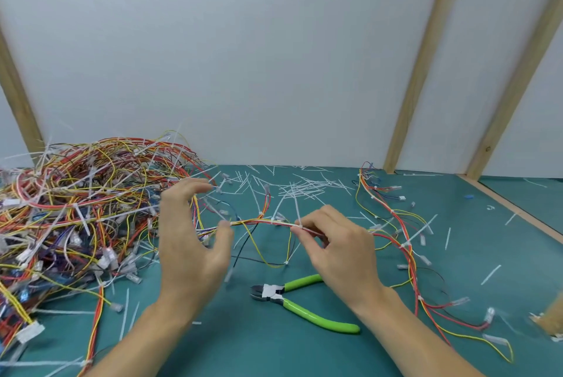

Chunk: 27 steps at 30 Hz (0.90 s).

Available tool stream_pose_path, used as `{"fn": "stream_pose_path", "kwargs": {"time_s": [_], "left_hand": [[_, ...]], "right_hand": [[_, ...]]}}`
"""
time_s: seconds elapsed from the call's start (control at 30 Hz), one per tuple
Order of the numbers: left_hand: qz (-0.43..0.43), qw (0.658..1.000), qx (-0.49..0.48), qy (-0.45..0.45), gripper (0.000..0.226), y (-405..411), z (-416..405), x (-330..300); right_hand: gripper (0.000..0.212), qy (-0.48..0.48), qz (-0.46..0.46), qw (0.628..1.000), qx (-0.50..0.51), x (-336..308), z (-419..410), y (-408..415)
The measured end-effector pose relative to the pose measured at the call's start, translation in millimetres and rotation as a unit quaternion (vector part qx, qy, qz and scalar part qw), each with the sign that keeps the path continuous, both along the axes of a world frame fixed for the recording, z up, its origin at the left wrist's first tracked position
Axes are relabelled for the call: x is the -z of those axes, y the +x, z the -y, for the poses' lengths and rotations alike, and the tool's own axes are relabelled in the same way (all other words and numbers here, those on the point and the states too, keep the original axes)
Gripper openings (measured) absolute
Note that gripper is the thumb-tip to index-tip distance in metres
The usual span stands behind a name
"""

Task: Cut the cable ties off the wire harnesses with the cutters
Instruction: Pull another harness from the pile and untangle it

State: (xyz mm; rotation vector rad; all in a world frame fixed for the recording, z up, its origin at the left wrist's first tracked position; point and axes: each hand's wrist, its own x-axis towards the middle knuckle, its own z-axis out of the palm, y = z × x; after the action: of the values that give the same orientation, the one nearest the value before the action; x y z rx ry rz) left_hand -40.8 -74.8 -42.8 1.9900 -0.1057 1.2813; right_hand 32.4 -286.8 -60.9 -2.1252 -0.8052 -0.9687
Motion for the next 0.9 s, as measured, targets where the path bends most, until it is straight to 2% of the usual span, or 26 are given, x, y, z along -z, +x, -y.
{"fn": "stream_pose_path", "kwargs": {"time_s": [0.07, 0.13, 0.23, 0.5, 0.63, 0.77, 0.9], "left_hand": [[-0.024, 0.994, 0.034, 0.104, 0.029, -1.3, 6.6, 4.0], [-0.081, 0.976, 0.060, 0.193, 0.026, 1.5, 12.4, 12.3], [-0.121, 0.956, 0.068, 0.259, 0.026, 7.7, 14.2, 19.3], [-0.132, 0.965, 0.066, 0.219, 0.032, 7.2, 14.5, 16.8], [-0.119, 0.976, 0.035, 0.181, 0.029, 7.1, 15.1, 16.4], [-0.101, 0.972, 0.039, 0.209, 0.028, 10.0, 13.6, 18.6], [-0.092, 0.974, 0.003, 0.208, 0.023, 11.4, 11.2, 22.6]], "right_hand": [[0.012, -0.005, 0.014, 1.000, -0.020, 0.7, -2.4, -2.3], [0.008, -0.006, 0.032, 0.998, -0.046, 0.6, -4.9, -4.5], [0.006, -0.010, 0.054, 0.996, -0.072, -0.7, -7.2, -8.1], [0.020, -0.021, 0.017, 0.991, -0.133, 1.3, -10.1, -11.2], [0.013, -0.035, 0.000, 0.994, -0.104, 1.5, -10.7, -10.0], [0.016, -0.077, 0.034, 0.995, -0.054, 1.2, -10.2, -6.5], [0.017, -0.064, 0.046, 0.996, -0.043, 1.2, -9.0, -3.5]]}}
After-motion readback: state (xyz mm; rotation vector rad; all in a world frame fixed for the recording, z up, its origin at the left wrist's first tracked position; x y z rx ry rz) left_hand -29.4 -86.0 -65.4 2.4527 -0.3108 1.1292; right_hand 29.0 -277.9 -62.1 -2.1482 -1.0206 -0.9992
